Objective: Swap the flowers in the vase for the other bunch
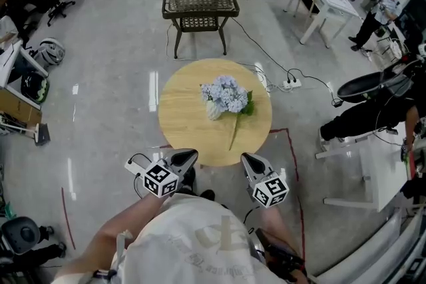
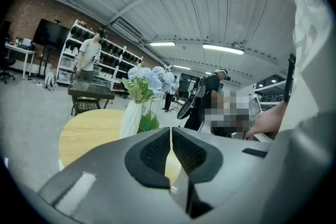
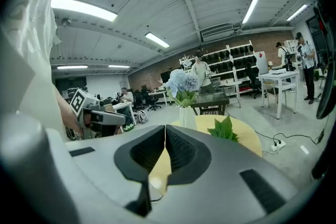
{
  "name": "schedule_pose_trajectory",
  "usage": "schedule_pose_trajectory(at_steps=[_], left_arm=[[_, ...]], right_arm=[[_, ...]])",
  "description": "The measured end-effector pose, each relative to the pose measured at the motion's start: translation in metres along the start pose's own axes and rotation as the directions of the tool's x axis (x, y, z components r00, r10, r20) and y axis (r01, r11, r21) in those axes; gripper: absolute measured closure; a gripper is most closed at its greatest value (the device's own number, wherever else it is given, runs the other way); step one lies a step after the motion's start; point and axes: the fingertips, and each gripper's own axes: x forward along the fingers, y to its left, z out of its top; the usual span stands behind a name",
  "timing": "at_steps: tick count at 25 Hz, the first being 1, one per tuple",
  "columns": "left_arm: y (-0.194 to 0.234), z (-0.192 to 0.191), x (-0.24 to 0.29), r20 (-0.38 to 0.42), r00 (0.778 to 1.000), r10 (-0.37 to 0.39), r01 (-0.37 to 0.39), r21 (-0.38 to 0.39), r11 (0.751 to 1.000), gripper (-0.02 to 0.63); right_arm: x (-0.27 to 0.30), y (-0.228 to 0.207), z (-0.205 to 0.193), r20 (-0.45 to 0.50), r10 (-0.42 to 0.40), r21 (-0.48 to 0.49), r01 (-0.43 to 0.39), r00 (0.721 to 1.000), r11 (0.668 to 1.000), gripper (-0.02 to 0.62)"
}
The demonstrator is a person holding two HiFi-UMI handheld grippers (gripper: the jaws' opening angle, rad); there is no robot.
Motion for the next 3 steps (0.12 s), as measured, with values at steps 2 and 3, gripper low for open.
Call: schedule_pose_trajectory(at_steps=[2,3], left_arm=[[-0.0019,-0.0022,-0.0021,-0.005,1.000,-0.001,0.001,0.000,1.000,0.591],[-0.0027,-0.0032,-0.0032,-0.008,1.000,-0.001,0.001,0.000,1.000,0.591]], right_arm=[[-0.0008,0.0018,-0.0007,-0.002,0.001,0.000,-0.001,1.000,1.000,0.586],[-0.0011,0.0027,-0.0011,-0.002,0.001,0.001,-0.001,1.000,1.000,0.586]])
